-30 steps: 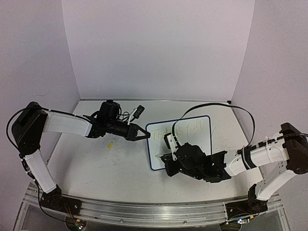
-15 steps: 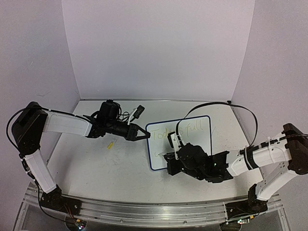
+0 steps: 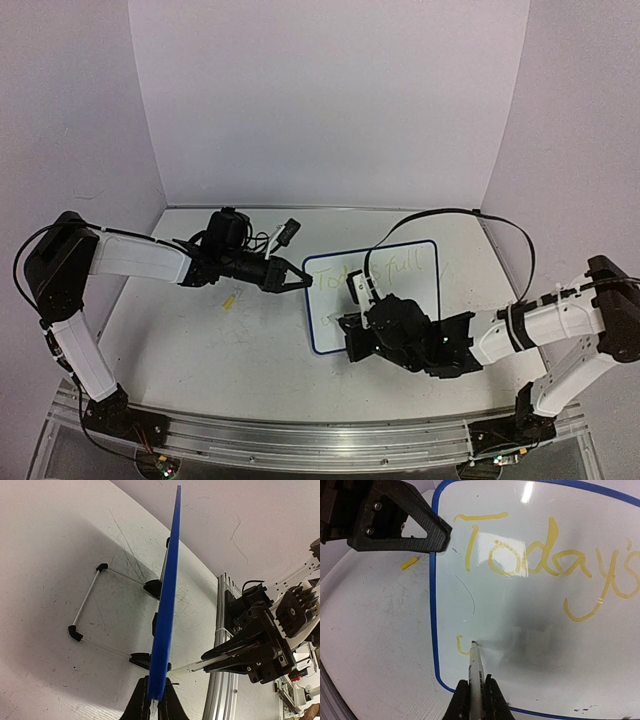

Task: Write a sentence on the whiteboard

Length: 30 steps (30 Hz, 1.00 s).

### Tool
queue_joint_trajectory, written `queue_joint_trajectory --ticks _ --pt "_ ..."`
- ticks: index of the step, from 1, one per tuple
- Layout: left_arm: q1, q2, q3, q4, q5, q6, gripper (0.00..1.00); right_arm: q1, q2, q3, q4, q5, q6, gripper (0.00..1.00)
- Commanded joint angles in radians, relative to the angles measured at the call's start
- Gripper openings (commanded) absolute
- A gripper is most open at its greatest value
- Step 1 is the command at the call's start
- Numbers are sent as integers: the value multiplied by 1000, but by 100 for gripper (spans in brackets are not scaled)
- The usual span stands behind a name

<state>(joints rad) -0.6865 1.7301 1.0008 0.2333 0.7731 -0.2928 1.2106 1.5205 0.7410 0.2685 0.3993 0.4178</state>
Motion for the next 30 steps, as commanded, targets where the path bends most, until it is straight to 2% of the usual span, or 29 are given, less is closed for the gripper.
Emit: queue_joint_trajectory --ticks 1,10,22,30 --pt "-5 -12 30 -35 -21 9 0 -10 33 51 32 9 -14 0" --pt "-5 -19 28 -37 -26 13 0 -10 55 50 33 -29 -12 0" --pt "-6 -13 30 -42 -29 17 0 -25 -100 -18 25 -23 9 0" --pt "-5 -15 32 -45 -29 18 0 -57 -98 -15 43 25 32 0"
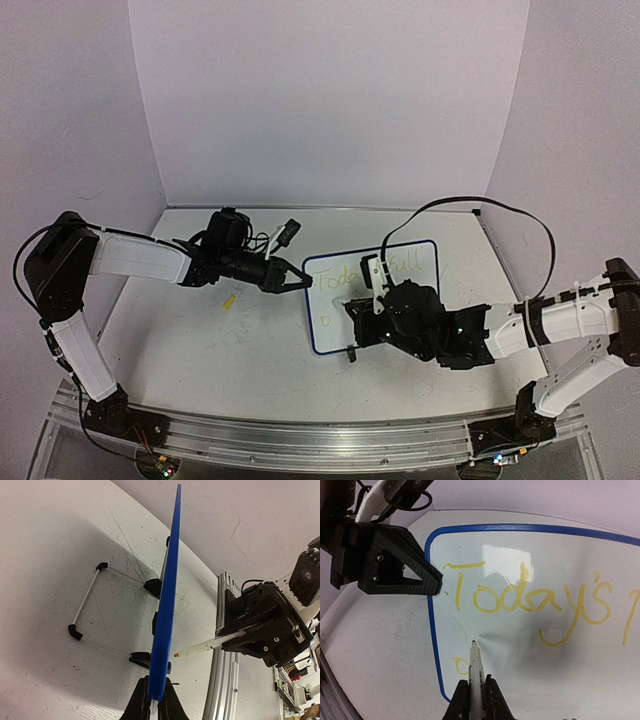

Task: Write a sentence on the whiteboard

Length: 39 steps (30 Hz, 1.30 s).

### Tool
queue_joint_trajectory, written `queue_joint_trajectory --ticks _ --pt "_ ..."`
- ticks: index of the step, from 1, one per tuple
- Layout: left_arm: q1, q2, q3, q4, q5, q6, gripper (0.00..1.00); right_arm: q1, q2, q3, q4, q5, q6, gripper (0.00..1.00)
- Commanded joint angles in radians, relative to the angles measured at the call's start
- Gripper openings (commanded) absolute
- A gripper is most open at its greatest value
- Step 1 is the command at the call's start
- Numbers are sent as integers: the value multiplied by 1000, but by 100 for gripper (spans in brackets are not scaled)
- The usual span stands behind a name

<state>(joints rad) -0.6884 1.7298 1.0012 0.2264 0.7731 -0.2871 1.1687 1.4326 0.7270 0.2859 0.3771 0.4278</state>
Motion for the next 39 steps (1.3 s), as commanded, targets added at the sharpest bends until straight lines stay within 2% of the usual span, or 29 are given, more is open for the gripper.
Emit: queue_joint_trajectory --ticks 1,14,39 --pt "-3 -15 31 -39 -29 13 0 -17 -7 2 25 51 22 0" --pt "-4 -20 34 -44 -29 16 0 -21 42 23 24 58 7 0" --pt "-5 -20 38 -52 -32 20 0 -8 44 -26 -82 -29 -14 0"
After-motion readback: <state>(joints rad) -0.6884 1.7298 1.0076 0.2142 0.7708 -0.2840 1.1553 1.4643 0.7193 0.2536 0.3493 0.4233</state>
